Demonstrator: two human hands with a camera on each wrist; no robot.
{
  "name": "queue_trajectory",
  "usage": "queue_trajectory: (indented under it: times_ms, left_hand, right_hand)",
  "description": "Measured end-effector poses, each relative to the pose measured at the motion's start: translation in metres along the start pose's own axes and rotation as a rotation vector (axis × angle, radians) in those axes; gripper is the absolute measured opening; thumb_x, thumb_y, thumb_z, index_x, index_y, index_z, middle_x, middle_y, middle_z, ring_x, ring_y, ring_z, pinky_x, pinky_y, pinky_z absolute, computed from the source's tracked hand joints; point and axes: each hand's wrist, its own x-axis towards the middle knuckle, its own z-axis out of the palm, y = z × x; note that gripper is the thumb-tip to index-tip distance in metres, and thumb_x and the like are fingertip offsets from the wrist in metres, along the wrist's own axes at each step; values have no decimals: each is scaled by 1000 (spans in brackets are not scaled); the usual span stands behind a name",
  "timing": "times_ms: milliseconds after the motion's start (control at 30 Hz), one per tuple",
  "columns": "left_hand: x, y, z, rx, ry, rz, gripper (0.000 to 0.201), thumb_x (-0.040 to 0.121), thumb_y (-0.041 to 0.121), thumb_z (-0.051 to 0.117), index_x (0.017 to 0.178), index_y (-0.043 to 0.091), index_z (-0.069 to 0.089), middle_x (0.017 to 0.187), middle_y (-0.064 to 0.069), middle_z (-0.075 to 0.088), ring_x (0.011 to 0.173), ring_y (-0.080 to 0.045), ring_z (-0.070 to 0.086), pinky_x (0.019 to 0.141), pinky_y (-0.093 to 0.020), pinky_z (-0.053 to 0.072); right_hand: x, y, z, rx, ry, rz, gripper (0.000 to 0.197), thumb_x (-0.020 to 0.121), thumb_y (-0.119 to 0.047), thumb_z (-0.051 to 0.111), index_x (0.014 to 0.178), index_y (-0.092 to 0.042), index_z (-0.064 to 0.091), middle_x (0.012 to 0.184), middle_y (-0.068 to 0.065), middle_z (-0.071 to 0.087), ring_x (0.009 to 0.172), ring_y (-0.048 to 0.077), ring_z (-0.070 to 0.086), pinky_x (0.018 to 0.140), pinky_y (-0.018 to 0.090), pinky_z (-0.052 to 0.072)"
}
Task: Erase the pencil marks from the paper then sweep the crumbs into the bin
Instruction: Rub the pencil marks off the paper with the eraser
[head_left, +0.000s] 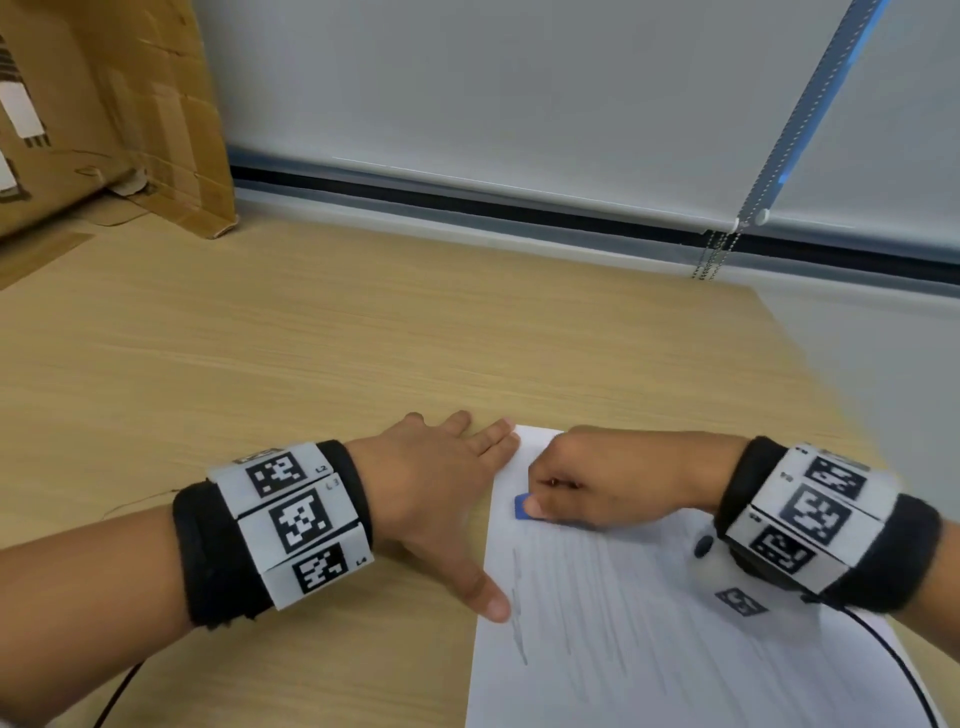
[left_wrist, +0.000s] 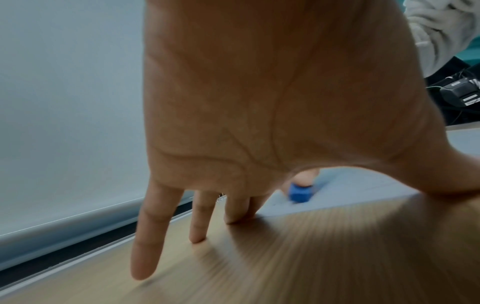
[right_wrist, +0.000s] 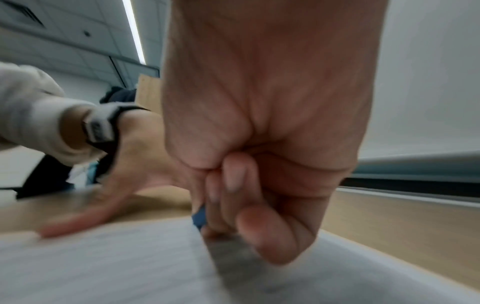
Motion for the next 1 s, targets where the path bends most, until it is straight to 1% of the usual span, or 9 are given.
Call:
queue_trajectory:
  times_ms: [133, 333, 467, 567, 633, 700, 800, 900, 1000]
  left_hand:
    - [0, 0, -2, -7, -16, -11, 139, 59, 88, 58, 150, 23, -25, 157, 12, -28, 149, -20, -13, 118, -48, 7]
    - [0, 1, -2, -21, -23, -11, 140, 59, 86, 60, 150, 23, -25, 156, 13, -29, 149, -20, -14, 118, -48, 7]
    - [0, 0, -2, -21, -37, -16, 139, 59, 87, 59, 150, 25, -26, 156, 14, -29, 148, -19, -16, 119, -49, 5]
    - [0, -1, -1, -22, -36, -15, 140, 58, 87, 60, 150, 24, -25, 156, 14, -30, 148, -20, -15, 118, -49, 6]
    - [0, -1, -1, -27, -34, -14, 140, 58, 87, 60, 151, 24, -24, 156, 13, -29, 149, -20, -14, 118, -48, 7]
    - [1, 0, -1, -24, -35, -15, 140, 58, 87, 60, 151, 24, -24, 156, 14, -29, 149, -20, -14, 118, -49, 6]
    - [1, 0, -2, -26, -41, -20, 140, 58, 88, 59, 150, 25, -25, 155, 15, -30, 148, -19, -15, 118, -50, 5]
    - [1, 0, -1, -19, -35, -23, 140, 58, 88, 60, 151, 25, -24, 156, 15, -29, 148, -19, -14, 117, -48, 7]
    - [2, 2, -2, -8, -41, -27, 140, 59, 87, 60, 151, 23, -24, 156, 13, -30, 148, -19, -14, 117, -46, 8]
  right_hand:
    - [14, 29, -12, 35, 158, 101, 45, 98, -38, 45, 63, -12, 46, 60, 1, 49, 53, 15, 39, 56, 28, 37]
    - [4, 11, -3, 21, -8, 40, 44, 98, -41, 44, 63, -14, 45, 58, -1, 47, 53, 16, 42, 56, 32, 41]
    - [10, 32, -12, 52, 104, 125, 43, 98, -40, 44, 64, -14, 49, 61, 3, 55, 57, 26, 54, 59, 36, 46]
    - [3, 19, -3, 44, 47, 80, 42, 98, -39, 44, 66, -12, 48, 59, 0, 49, 53, 15, 41, 56, 30, 40]
    - [-3, 8, 2, 29, -27, 40, 42, 98, -39, 44, 66, -11, 48, 59, 1, 48, 53, 15, 40, 57, 35, 42]
    - [-1, 13, -1, 26, -17, 47, 44, 97, -42, 44, 65, -12, 48, 60, 4, 52, 54, 22, 48, 60, 40, 47]
    - [4, 28, -9, 57, 90, 129, 45, 98, -41, 43, 65, -12, 50, 62, 6, 57, 59, 31, 57, 60, 39, 48]
    - [-4, 15, -2, 33, 41, 77, 42, 98, -38, 44, 67, -10, 51, 60, 0, 51, 53, 16, 43, 57, 32, 41]
    - [-13, -4, 6, 14, -87, 10, 43, 98, -38, 44, 72, -6, 51, 62, 3, 49, 53, 14, 38, 57, 31, 39]
